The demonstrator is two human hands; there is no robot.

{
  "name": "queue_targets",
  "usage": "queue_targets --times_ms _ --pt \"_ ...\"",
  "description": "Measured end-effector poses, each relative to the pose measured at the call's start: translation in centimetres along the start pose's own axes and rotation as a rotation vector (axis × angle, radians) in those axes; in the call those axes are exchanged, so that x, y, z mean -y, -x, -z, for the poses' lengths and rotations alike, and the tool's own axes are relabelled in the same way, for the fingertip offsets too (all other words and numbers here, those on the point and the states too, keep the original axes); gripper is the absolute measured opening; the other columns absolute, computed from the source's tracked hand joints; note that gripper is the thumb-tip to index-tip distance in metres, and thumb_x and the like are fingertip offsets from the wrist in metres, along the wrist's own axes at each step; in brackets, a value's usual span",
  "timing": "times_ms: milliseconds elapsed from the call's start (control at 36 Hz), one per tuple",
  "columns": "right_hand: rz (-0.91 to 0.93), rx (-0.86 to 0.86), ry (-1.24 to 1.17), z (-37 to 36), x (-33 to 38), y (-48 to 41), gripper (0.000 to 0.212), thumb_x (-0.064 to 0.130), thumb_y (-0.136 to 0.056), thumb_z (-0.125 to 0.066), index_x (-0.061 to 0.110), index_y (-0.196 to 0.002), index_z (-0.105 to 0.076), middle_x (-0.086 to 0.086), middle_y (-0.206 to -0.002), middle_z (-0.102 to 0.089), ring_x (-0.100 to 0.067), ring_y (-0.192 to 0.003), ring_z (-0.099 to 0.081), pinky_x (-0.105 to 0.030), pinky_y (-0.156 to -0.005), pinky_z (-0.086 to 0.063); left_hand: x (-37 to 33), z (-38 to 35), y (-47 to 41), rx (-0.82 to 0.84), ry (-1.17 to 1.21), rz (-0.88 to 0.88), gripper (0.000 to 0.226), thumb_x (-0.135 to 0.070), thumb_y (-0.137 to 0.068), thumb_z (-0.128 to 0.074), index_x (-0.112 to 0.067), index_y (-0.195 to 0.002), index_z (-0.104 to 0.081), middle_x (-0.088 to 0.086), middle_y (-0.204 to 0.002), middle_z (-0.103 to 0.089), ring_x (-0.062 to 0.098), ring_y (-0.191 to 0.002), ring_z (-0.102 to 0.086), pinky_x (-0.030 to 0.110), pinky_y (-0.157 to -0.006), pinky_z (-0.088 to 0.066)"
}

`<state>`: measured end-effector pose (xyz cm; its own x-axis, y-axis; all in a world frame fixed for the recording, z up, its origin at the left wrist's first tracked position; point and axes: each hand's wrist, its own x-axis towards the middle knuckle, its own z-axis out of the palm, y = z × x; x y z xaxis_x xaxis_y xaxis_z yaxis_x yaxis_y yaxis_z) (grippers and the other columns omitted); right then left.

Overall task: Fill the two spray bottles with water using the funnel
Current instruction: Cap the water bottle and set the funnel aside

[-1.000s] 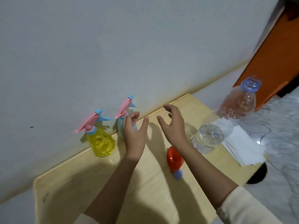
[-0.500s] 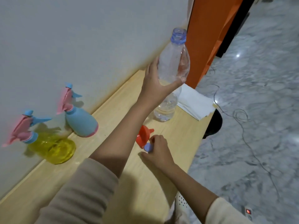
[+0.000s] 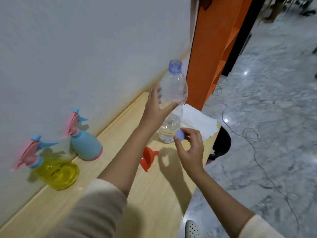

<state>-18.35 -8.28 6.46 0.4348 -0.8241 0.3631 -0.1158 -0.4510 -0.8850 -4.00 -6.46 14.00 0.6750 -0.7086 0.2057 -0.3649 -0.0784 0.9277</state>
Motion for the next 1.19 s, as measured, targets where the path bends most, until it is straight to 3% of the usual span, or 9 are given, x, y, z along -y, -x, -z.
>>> queue_targets --times_ms 194,306,500,583,694,861,944,1028,1194 --pt "0.285 -0.136 -0.146 2.4 9.0 -11.4 0.028 0.014 -0.086 -0.064 0.011 -0.114 -0.063 0.005 -0.104 -0.055 -0.005 -0.099 -0.056 -0.022 -0.088 -0.048 -0.4 0.1 0.1 0.049 0.03 0.056 0.087 -0.033 -0.082 -0.073 -0.018 -0.15 -0.02 0.001 -0.15 -0.032 0.015 -0.134 -0.038 0.031 -0.112 -0.034" --pt "0.374 0.038 0.012 2.3 10.9 -15.0 0.03 0.01 -0.082 -0.069 0.006 -0.112 -0.067 -0.003 -0.104 -0.06 -0.005 -0.095 -0.055 -0.006 -0.085 -0.04 -0.6 0.4 0.2 0.067 0.022 0.084 0.089 -0.036 -0.081 -0.073 -0.019 -0.151 -0.019 -0.001 -0.15 -0.032 0.013 -0.134 -0.039 0.033 -0.112 -0.035" --pt "0.42 0.375 0.195 3.5 12.4 -17.3 0.03 0.011 -0.087 -0.064 0.01 -0.117 -0.066 -0.004 -0.117 -0.062 -0.015 -0.108 -0.056 -0.019 -0.092 -0.041 -0.8 0.6 0.1 0.074 -0.014 0.075 0.086 -0.036 -0.081 -0.072 -0.025 -0.149 -0.02 -0.002 -0.15 -0.032 0.013 -0.132 -0.04 0.026 -0.106 -0.036" --pt "0.389 0.459 0.251 3.8 12.7 -18.0 0.029 0.014 -0.087 -0.064 0.012 -0.116 -0.067 -0.003 -0.12 -0.06 -0.016 -0.108 -0.056 -0.013 -0.087 -0.038 -0.6 0.4 0.0 0.071 -0.02 0.077 0.086 -0.035 -0.082 -0.072 -0.025 -0.149 -0.019 -0.003 -0.15 -0.032 0.012 -0.132 -0.04 0.025 -0.105 -0.036" --pt "0.311 0.479 0.163 3.7 12.7 -18.5 0.029 0.017 -0.082 -0.071 0.014 -0.111 -0.07 -0.002 -0.111 -0.061 -0.016 -0.097 -0.059 -0.027 -0.092 -0.049 -0.4 0.3 0.1 0.05 -0.016 0.075 0.081 -0.031 -0.083 -0.072 -0.027 -0.147 -0.023 -0.004 -0.146 -0.035 0.012 -0.13 -0.041 0.025 -0.103 -0.037" --pt "0.23 0.335 0.145 2.8 11.9 -18.3 0.039 0.032 -0.069 -0.082 0.01 -0.097 -0.066 -0.006 -0.091 -0.058 -0.011 -0.074 -0.051 -0.013 -0.066 -0.042 -0.3 0.3 -0.1 0.05 0.006 0.086 0.073 -0.032 -0.081 -0.074 -0.026 -0.14 -0.032 -0.008 -0.14 -0.039 0.008 -0.127 -0.044 0.023 -0.104 -0.037" --pt "0.173 0.423 0.056 2.6 11.0 -17.8 0.038 0.037 -0.083 -0.067 0.011 -0.108 -0.055 -0.005 -0.109 -0.056 -0.014 -0.096 -0.053 -0.028 -0.087 -0.048 -0.6 0.3 -0.2 0.062 0.004 0.087 0.067 -0.033 -0.081 -0.074 -0.033 -0.134 -0.033 -0.008 -0.139 -0.039 0.007 -0.124 -0.045 0.023 -0.103 -0.037" --pt "0.111 0.648 -0.07 2.8 10.5 -17.4 0.044 0.036 -0.098 -0.042 0.018 -0.138 -0.038 0.003 -0.141 -0.042 -0.009 -0.125 -0.041 -0.029 -0.107 -0.035 -1.0 0.4 -0.4 0.075 -0.003 0.083 0.065 -0.034 -0.082 -0.072 -0.047 -0.126 -0.026 -0.012 -0.137 -0.038 0.006 -0.122 -0.045 0.023 -0.102 -0.037" --pt "0.023 0.475 -0.301 1.5 9.6 -17.4 0.021 0.019 -0.093 -0.055 0.016 -0.114 -0.05 0.0 -0.113 -0.058 -0.011 -0.105 -0.057 -0.015 -0.086 -0.046 -1.2 0.3 -0.4 0.074 -0.001 0.074 0.061 -0.033 -0.082 -0.073 -0.058 -0.113 -0.027 -0.011 -0.136 -0.039 0.007 -0.121 -0.046 0.021 -0.099 -0.037"
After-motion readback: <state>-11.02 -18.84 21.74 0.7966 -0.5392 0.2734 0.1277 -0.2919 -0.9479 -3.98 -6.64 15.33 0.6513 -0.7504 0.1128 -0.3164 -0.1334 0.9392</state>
